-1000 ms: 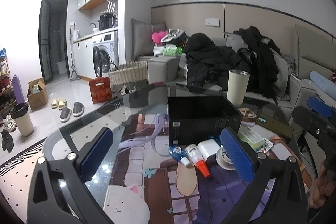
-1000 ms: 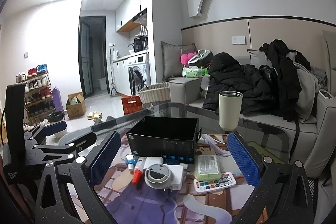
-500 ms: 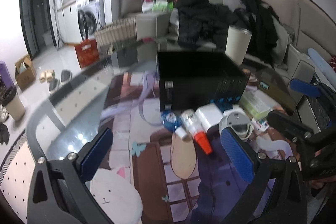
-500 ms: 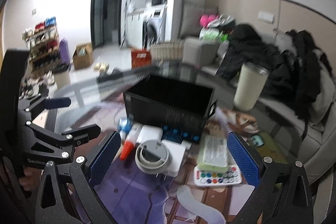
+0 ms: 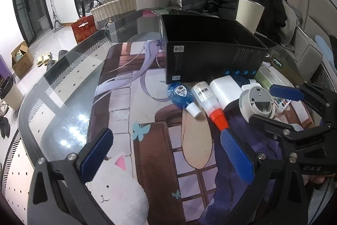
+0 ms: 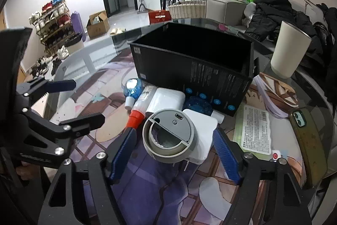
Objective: Organize rigid objects
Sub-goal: 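Lower the left tool to the glue bottle while the right tool approaches the round lid, then close the right gripper on the round grey lid while the left gripper grasps the glue bottle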
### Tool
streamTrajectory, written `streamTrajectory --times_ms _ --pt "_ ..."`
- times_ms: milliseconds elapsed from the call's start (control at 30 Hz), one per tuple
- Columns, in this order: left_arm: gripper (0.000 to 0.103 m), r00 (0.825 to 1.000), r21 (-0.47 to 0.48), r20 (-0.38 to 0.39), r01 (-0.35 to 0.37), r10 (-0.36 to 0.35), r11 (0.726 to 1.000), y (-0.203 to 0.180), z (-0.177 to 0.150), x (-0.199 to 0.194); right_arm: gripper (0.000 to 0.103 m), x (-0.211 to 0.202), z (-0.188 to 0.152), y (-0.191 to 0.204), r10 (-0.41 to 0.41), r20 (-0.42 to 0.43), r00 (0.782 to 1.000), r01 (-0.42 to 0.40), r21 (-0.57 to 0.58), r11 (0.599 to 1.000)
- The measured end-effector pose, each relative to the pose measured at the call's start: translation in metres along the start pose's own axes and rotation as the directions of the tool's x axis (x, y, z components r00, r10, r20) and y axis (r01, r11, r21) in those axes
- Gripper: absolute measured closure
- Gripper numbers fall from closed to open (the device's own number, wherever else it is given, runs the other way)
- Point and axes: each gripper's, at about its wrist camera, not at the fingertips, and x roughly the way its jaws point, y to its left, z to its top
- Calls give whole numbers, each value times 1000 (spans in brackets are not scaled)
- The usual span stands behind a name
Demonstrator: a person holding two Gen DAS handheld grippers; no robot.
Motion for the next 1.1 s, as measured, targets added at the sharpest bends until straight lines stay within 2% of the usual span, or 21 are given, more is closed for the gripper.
streamTrajectory --times_ms 167,367,467,533,567,667,733,767,800,1100 --pt "1 998 11 -47 48 -48 999 -4 1 7 46 6 0 6 -11 -24 1000 10 -32 999" --pt "4 991 11 -96 98 -97 995 -15 11 22 46 2 -3 -6 -29 -33 999 29 14 999" --pt "15 985 15 -126 119 -116 993 -23 16 31 46 -2 -7 -13 -41 -30 999 42 32 999" --pt "26 980 21 -153 132 -127 991 -30 19 39 46 -6 -11 -17 -31 -34 999 32 42 999" --pt "27 979 25 -161 133 -127 991 -33 20 42 46 -8 -14 -20 -27 -34 999 29 45 999" --pt "48 984 65 -151 108 -97 992 -43 22 43 46 -15 -22 -22 -11 -37 999 13 48 999" --pt "72 986 78 -143 93 -81 993 -43 20 40 46 -19 -27 -23 -1 -39 999 3 57 998" --pt "76 987 79 -142 86 -74 993 -41 19 40 46 -22 -31 -22 7 -41 999 -5 62 998" --pt "88 987 71 -143 88 -77 994 -38 18 38 46 -24 -34 -21 12 -44 999 -9 64 998" --pt "89 985 85 -150 95 -81 992 -32 -20 8 48 -34 -51 7 63 -67 996 -61 33 998"
